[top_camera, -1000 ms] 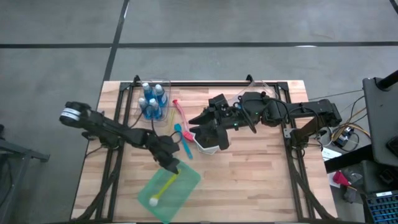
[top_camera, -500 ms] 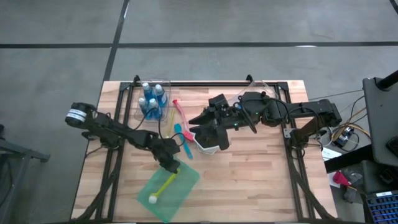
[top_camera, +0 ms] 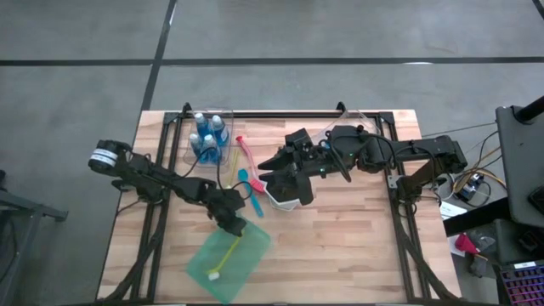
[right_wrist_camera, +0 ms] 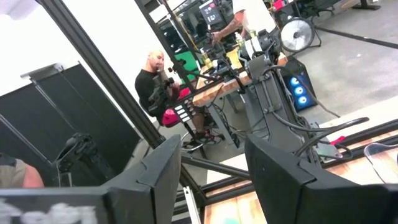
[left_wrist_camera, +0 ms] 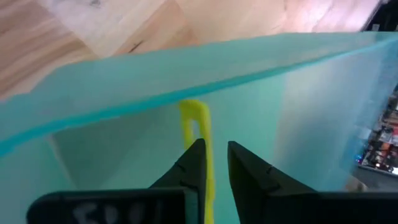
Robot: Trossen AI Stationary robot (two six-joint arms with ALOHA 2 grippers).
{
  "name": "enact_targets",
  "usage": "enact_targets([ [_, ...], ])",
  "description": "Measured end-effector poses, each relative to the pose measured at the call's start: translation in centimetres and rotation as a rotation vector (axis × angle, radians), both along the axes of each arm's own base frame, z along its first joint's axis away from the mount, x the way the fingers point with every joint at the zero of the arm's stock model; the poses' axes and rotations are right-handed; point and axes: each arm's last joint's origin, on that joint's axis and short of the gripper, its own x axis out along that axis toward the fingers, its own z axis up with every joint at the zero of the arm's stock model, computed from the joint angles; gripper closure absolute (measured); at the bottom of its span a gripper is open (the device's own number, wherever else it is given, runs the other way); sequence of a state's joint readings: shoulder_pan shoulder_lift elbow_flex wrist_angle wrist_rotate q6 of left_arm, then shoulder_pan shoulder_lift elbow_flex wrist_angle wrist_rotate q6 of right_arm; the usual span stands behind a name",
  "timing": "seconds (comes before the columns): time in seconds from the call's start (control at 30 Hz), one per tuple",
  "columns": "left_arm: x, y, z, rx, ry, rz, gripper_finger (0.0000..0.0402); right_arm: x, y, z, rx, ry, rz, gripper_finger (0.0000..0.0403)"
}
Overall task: Pick & Place Kitchen Sink Supplies
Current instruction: Put the green dish brush into the green bin
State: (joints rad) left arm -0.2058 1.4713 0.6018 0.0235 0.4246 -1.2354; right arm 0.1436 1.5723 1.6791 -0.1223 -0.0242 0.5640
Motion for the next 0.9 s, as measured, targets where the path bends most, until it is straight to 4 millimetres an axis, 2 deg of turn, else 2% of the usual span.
enact_targets([
  [0.2, -0.2, 0.0, 0.2, -0.011, 0.014, 0.011, 0.0315, 0.0, 0.0, 0.0, 0.000, 0.000, 0.000, 0.0237],
  [0.43, 0.0, 0.0, 1.8, -0.039, -0.036, 0.028, 0.0301, 0.0, 0.0, 0.0, 0.000, 0.000, 0.001, 0.0235],
  [0.77, -0.1, -0.1, 6.0, -0.102, -0.184, 0.006, 0.0302, 0.0, 0.0, 0.0, -0.006, -0.002, 0.002, 0.0228],
  [0.9, -0.5, 0.7, 7.8, -0.107, -0.261, 0.038, 0.0305, 0.0, 0.0, 0.0, -0.007, -0.002, 0.002, 0.0234],
])
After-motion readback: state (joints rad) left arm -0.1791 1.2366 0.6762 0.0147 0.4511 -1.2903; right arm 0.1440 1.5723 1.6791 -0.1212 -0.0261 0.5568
